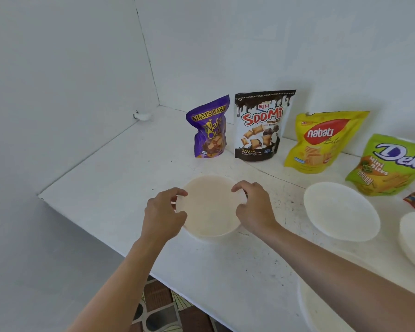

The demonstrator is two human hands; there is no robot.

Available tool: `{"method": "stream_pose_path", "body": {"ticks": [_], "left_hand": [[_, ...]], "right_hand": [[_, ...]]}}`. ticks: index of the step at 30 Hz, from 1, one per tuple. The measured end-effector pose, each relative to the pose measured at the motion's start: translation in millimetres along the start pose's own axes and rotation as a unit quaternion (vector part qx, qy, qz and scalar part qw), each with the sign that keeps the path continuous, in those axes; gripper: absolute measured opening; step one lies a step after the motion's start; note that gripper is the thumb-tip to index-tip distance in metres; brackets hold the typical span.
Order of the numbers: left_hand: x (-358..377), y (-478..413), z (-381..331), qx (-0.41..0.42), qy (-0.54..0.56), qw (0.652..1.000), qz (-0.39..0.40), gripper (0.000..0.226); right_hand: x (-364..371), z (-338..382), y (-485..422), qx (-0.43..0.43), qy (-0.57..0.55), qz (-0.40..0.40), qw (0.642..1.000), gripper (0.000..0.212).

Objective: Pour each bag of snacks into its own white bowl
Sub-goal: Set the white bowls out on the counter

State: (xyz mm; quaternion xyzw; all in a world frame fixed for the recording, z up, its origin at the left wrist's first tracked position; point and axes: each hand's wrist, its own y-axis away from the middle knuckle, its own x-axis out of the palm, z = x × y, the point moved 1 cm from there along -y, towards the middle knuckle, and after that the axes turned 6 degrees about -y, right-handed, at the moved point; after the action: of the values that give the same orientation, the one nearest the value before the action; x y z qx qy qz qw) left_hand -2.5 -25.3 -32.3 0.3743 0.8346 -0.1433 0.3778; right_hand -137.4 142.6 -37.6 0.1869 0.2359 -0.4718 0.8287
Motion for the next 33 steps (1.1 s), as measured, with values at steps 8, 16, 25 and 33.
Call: {"method": "stream_pose_path", "body": {"ticks": [8,16,25,33], "left_hand": [[1.5,-10.1,-0.8,0.045,0.020,0.998,0.047,0.055],[-13.6,-16.0,-9.3,0.053,0.079,0.994,0.049,0.058],[-42.9,-33.5,-116.9,0.143,0.158,0.974,0.073,0.063],[9.2,-8.6,-209.9,0.225,0.207,0.942,0.137,0.063]], "right_hand": [[-1.1,3.4,2.3,-0.017,-0.017,-0.010,1.000,0.061],[-18.2,9.3,-0.9,-0.045,-0.041,-0.009,0.998,0.060],[-107.8,41.6,-5.0,-0.098,-0.109,-0.134,0.980,0.057],[-208.4,8.6,37.1,-0.082,-0.120,-0.245,0.959,0.051]]}}
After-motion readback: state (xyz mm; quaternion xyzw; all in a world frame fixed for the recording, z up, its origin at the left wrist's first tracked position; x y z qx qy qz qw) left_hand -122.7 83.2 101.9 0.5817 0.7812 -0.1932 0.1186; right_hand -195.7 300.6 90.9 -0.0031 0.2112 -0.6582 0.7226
